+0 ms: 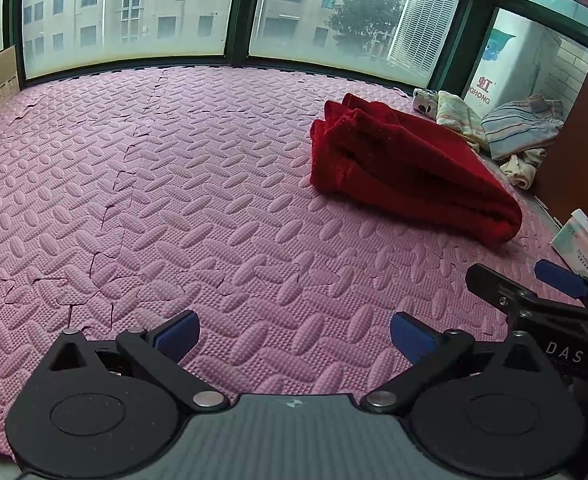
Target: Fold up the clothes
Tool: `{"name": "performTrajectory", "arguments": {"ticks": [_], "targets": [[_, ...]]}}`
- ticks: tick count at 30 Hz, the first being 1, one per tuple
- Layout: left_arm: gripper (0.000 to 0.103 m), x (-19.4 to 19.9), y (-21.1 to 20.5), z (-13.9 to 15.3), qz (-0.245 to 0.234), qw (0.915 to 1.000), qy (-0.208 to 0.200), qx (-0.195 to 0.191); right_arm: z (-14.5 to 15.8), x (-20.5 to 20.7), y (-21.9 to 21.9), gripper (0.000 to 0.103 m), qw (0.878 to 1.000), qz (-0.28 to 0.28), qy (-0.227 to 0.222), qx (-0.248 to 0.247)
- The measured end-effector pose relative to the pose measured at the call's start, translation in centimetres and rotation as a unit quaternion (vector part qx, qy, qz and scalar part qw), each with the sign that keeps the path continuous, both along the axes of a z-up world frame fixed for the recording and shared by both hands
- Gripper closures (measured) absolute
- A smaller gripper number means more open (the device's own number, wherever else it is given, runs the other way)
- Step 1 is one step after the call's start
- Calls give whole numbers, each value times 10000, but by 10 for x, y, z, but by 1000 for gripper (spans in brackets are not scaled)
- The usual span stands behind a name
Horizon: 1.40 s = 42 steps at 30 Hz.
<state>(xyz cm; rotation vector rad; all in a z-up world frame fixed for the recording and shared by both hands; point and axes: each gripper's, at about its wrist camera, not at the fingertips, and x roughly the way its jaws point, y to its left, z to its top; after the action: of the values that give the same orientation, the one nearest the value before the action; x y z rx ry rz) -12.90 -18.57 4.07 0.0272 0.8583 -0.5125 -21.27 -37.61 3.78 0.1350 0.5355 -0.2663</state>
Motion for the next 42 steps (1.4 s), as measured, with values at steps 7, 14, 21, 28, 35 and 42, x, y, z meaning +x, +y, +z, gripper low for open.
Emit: {"name": "performTrajectory", "arguments": {"ticks": [7, 14, 21, 28, 35, 42], "targets": [[0, -11, -3, 1, -70, 10000, -44, -11, -1, -10, 1, 0, 10000, -81, -21, -38], [0, -21, -4, 4, -29, 9996, -264, -3, 0, -20, -1, 0, 9999, -142, -86, -32], [0, -35, -6, 6, -116, 9988, -470, 7, 1, -28, 0, 0, 9997, -140, -177, -47], [0, -41, -7, 9, -77, 9985, -539, -113, 2, -34, 1, 0, 9996, -158, -239, -57], [0, -41, -16, 7, -249, 9976, -653, -25, 0, -31, -3, 0, 9996, -191, -189, -41], [0, -24, -23, -2, -204, 9985, -514, 21, -9, -22, -13, 0, 9996, -287, -33, 12]]}}
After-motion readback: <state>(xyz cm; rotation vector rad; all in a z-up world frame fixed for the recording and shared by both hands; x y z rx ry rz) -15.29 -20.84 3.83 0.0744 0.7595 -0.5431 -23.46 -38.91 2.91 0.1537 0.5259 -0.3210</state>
